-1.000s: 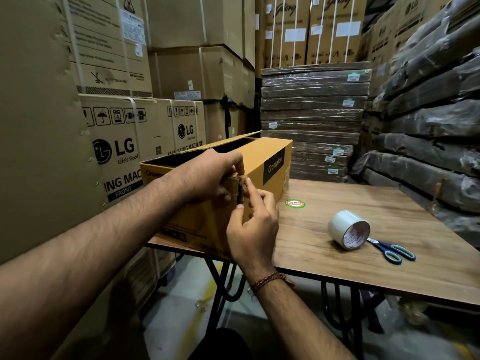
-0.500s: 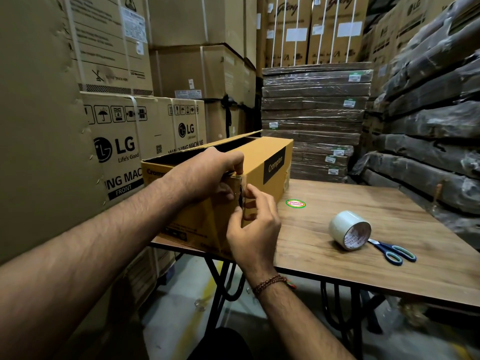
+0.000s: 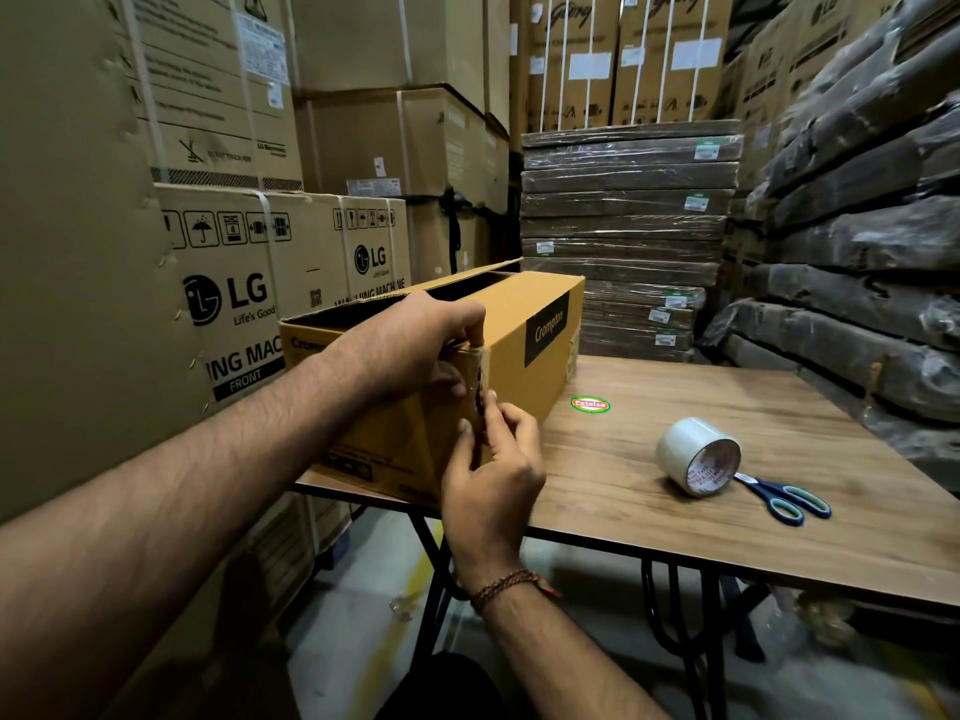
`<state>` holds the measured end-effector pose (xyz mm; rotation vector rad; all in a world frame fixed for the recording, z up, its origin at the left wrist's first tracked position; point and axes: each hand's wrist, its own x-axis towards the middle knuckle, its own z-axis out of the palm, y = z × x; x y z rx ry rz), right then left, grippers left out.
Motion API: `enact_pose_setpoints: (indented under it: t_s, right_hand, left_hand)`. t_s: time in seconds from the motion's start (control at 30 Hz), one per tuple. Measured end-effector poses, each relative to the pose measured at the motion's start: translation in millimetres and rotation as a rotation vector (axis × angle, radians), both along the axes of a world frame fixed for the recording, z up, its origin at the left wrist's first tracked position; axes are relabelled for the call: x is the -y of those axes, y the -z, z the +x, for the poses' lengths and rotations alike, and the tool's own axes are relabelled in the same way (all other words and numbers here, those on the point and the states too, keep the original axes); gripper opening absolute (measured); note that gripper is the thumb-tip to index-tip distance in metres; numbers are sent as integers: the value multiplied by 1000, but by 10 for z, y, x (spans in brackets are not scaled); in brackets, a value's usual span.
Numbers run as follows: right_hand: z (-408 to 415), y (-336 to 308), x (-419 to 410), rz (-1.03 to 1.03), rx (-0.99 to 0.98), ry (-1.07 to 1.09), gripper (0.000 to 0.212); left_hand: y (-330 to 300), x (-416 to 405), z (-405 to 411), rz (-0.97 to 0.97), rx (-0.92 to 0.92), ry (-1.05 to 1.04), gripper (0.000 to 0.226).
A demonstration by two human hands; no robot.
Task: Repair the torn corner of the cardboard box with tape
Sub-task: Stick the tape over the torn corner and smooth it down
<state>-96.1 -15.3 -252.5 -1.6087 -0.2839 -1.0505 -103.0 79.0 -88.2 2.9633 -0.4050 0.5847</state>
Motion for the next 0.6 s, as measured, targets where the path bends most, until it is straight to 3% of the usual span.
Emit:
enact_pose_setpoints:
  t_s: [0.27, 0.4, 0.6]
  right_hand:
    - [48, -47, -19, 150, -46, -1, 21]
    - [144, -57, 5, 275, -113, -40, 16]
    - [402, -48, 170, 484, -361, -437, 16]
  left_hand:
    - [-42, 27, -26, -9, -24, -19, 56]
    - [-10, 53, -27, -13, 20, -25, 46]
    - [4, 51, -25, -19, 32, -29, 44]
